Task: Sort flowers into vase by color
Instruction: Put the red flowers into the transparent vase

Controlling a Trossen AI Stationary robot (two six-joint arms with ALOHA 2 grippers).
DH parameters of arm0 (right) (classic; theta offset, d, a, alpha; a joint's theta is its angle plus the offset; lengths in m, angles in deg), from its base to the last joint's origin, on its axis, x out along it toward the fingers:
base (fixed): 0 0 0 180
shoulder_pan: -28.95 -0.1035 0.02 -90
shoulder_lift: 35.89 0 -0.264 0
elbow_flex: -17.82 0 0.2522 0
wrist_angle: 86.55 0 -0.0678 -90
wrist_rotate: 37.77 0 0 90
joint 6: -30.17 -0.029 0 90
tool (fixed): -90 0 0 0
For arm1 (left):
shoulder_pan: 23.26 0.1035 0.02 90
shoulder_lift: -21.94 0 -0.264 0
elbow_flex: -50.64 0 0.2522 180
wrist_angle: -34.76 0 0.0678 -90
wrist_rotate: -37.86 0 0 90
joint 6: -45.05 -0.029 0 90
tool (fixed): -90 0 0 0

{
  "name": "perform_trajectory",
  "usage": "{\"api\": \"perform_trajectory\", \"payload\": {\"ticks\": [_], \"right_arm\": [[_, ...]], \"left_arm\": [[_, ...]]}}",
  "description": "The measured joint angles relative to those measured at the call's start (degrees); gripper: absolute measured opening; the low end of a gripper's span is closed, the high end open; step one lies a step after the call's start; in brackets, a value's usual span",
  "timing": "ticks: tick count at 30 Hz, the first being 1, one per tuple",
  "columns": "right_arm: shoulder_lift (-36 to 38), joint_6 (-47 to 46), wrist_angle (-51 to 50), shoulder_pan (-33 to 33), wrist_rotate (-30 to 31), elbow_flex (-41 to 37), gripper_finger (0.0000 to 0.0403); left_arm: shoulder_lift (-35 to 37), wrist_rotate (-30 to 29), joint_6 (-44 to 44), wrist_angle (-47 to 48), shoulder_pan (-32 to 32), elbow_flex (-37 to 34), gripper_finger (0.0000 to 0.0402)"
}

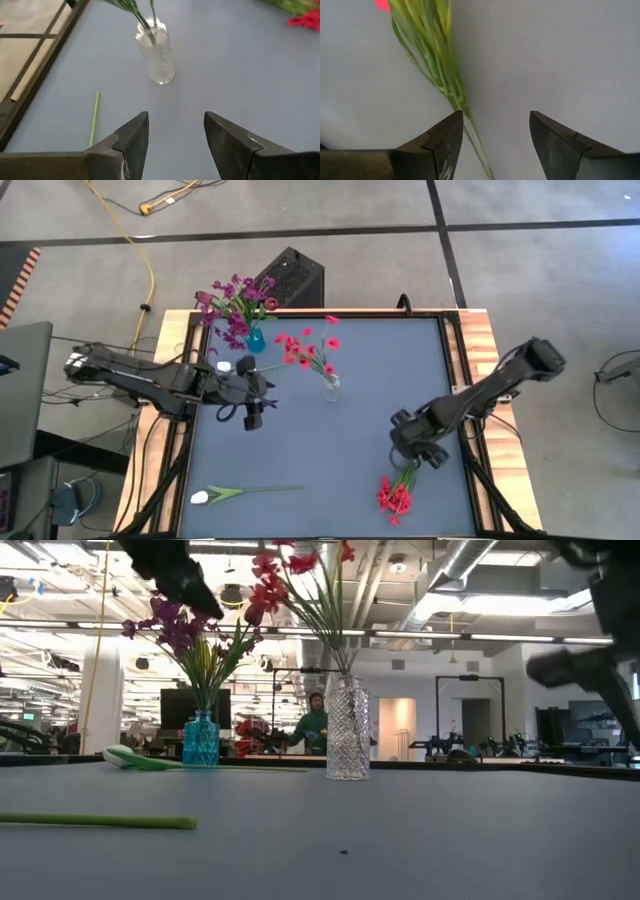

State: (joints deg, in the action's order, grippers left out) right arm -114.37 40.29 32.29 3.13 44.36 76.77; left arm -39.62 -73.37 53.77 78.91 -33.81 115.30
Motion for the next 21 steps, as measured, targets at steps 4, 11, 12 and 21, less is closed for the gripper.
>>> {"api": "perform_trajectory", "payload": {"ticks": [4, 11, 12, 21], "right_arm": [[-6.0, 0.7, -3.1, -0.8, -1.9, 1.3, 0.0255], [-12.5, 6.3, -14.4, -0.8, -2.8, 4.0, 0.0255], [-13.1, 7.0, -13.7, -0.8, -2.8, 3.6, 0.0255], [-19.0, 9.3, -10.1, -0.8, -1.3, 3.1, 0.0231]], "left_arm": [[0.0, 0.1, -0.9, -4.1, 0.0, -3.1, 0.0180], [0.0, 0.0, -2.8, -7.9, 1.4, -3.6, 0.0180], [0.0, 0.1, -3.2, -8.4, 1.4, -3.6, 0.0180], [0.0, 0.5, -3.5, -8.5, 1.4, -3.6, 0.0180]]}}
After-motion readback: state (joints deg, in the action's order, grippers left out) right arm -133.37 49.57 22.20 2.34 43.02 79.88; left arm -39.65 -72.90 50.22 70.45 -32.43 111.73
